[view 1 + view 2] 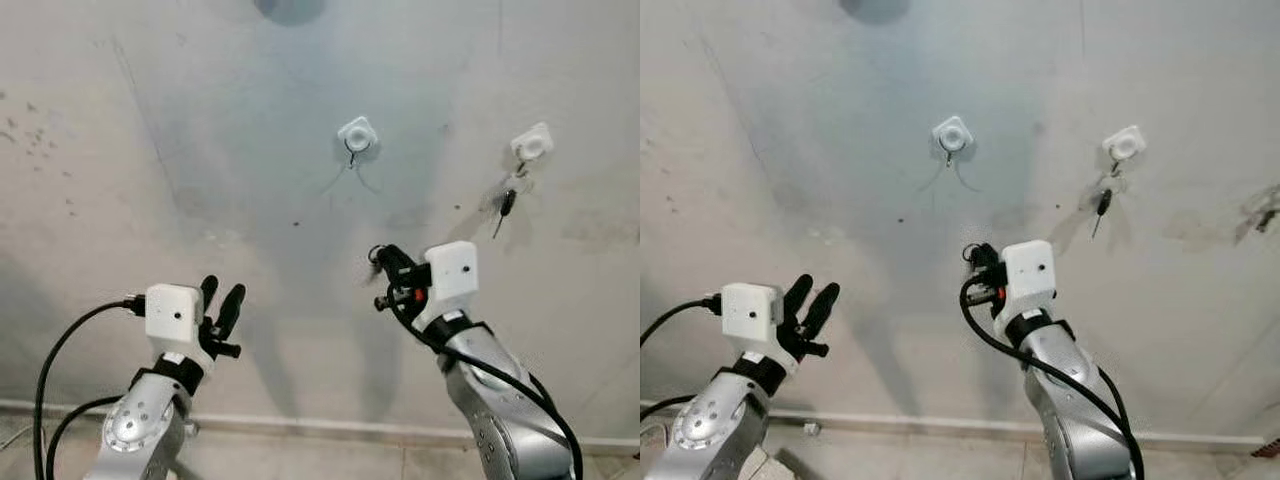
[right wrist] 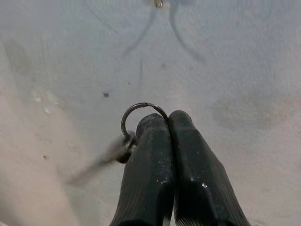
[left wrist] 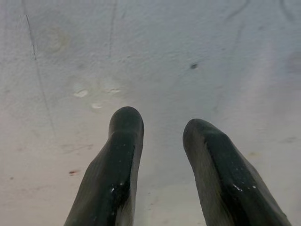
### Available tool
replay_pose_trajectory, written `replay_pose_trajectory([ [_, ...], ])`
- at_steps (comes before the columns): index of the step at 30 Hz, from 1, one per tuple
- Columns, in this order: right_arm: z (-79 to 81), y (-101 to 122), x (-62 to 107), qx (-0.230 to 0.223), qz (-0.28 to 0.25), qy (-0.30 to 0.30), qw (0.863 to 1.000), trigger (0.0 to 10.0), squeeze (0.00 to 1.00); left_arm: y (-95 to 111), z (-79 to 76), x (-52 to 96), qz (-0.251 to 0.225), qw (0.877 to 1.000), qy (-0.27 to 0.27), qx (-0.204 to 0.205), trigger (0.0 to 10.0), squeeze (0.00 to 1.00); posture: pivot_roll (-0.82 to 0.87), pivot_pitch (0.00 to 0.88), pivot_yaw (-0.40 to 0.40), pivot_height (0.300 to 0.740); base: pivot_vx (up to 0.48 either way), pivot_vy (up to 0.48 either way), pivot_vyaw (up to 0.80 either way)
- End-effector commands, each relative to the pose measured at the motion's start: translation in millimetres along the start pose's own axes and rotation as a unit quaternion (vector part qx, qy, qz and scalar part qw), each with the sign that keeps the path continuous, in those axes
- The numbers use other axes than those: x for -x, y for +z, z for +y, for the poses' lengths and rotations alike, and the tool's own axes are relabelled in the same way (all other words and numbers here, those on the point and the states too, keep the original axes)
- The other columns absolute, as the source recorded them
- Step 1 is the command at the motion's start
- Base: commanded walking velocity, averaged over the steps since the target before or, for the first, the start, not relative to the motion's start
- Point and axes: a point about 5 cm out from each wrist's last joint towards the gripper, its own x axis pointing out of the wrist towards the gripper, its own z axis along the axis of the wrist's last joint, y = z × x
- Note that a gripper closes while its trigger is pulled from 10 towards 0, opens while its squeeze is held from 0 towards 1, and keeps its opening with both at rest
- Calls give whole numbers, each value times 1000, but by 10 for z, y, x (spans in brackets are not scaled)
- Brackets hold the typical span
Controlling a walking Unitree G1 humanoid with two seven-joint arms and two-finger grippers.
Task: Hang keys on a hook
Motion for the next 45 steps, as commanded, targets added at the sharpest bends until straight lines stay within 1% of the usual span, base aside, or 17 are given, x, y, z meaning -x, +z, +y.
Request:
replay_pose_trajectory([
  [1,-14,1,2,2,2,-2,1000,10000,0,-17,5,6,7,1000,1,-12,10000,0,13,0,72,740,0,0,0],
  [5,-22,8,-10,3,1,-4,1000,10000,0,-13,9,-1,4,1000,1,-18,10000,0,12,0,73,740,0,0,0],
  [8,-22,16,-22,5,-1,-7,1000,10000,0,-14,-8,-15,2,1000,-5,-30,10000,0,10,0,74,740,0,0,0],
  [13,-27,37,-54,11,-6,-9,1000,10000,0,-21,-42,-31,1,1000,-11,-26,10000,0,11,0,74,740,0,0,0],
  [29,0,129,-171,19,-27,-5,999,10000,0,-47,-37,-93,2,1000,1,-28,10000,0,9,0,72,740,0,0,0],
  [32,24,201,-251,29,-45,0,999,10000,0,-105,-29,-94,8,999,12,-35,10000,0,9,0,70,740,0,0,0],
  [34,27,209,-266,32,-47,1,998,10000,0,-118,-25,-91,9,999,13,-36,10000,0,9,0,70,740,0,0,0],
  [35,22,260,-329,32,-56,1,998,10000,0,-124,-38,-64,2,999,-1,-43,10000,0,13,0,66,740,0,0,0],
  [37,17,277,-347,31,-59,1,998,10000,0,-119,-51,-52,-2,999,-9,-48,10000,0,15,0,64,740,0,0,0],
  [39,-8,341,-437,30,-71,0,997,10000,0,-61,-100,-24,-20,998,-29,-52,10000,0,26,0,54,740,0,0,0],
  [45,2,460,-574,22,-97,-1,995,10000,0,-47,-121,-27,-27,998,-27,-52,10000,0,34,0,45,740,0,0,0],
])
